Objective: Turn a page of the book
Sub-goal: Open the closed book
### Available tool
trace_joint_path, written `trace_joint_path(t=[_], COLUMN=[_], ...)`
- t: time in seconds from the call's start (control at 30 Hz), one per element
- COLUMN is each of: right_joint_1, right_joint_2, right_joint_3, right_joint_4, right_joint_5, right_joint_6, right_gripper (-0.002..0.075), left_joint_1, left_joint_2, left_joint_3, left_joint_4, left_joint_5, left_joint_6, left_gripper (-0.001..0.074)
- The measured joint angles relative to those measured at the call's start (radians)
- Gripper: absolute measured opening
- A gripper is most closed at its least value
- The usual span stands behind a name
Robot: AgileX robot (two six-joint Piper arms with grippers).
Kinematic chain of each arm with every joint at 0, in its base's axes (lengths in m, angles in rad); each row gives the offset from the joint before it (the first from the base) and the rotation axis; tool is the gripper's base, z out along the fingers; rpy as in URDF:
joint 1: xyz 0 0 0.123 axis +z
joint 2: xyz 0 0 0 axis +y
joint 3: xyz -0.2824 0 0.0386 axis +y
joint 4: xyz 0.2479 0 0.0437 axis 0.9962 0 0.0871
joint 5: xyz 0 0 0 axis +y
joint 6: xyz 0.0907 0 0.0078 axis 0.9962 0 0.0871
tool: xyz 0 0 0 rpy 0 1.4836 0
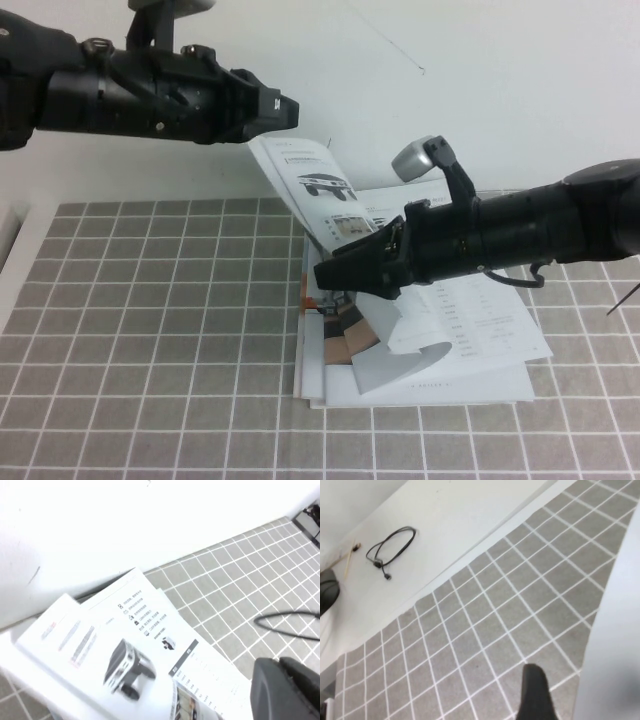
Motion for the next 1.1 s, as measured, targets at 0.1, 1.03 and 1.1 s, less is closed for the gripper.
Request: trace_joint_path(t=[0.1, 1.03, 1.1], right_joint_1=[0.028, 0.102, 0.102], right_joint_2=[0.003, 0.003, 0.003], right_joint_3=[0.0, 0.0, 0.0], right_joint_4=[0.0, 0.035, 0.042], right_joint_5=[-0.014, -0.005, 0.008], right_joint_6=[-0.001, -0.008, -0.008], right_gripper=[0.0428, 0.0428, 0.0428], left_joint_1=[0.0, -0.042, -0.042], left_joint_2=[0.017, 0.216, 0.216], left_joint_3=[-0.014, -0.019, -0.019], left_joint_4=[0.0, 0.286, 0.33], left_joint_5=[0.003, 0.049, 0.042], left_joint_6=[0.0, -0.07, -0.1], left_gripper=[-0.0004, -0.0004, -0.0004])
